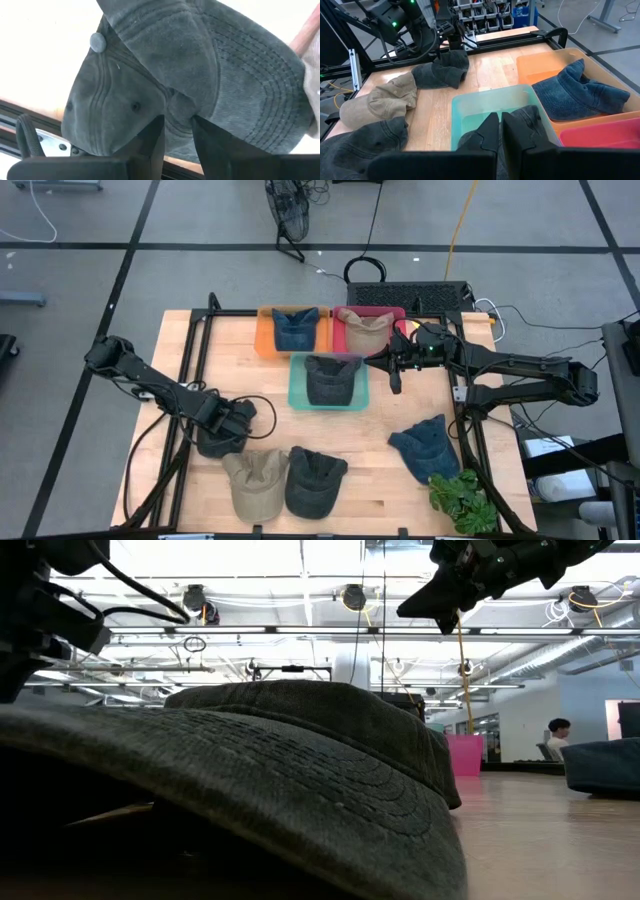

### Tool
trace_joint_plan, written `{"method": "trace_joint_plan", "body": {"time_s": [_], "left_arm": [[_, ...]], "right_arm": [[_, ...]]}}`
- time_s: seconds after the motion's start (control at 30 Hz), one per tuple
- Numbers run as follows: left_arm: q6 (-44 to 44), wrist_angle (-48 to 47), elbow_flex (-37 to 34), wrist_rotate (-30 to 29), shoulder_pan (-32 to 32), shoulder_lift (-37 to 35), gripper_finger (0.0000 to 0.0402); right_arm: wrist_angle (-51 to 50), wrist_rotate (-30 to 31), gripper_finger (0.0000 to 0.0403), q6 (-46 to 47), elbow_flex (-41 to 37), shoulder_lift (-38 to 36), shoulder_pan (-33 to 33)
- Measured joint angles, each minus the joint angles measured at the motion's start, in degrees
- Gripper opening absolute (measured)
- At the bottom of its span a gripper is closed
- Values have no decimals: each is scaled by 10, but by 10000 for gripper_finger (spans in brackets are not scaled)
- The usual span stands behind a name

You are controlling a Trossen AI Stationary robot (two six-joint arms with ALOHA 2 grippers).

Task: Pick & Place hat
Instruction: Put the top black cap into the blue bin

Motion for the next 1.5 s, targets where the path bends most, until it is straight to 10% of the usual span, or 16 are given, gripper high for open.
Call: {"method": "trace_joint_plan", "body": {"time_s": [0.47,0.9,1.5], "left_arm": [[-12,14,0,37,2,0,117],[4,48,0,0,2,0,219],[-19,76,-55,31,2,-1,148]], "right_arm": [[0,0,0,0,0,0,0],[0,0,0,0,0,0,0],[0,0,0,-80,0,0,0]]}}
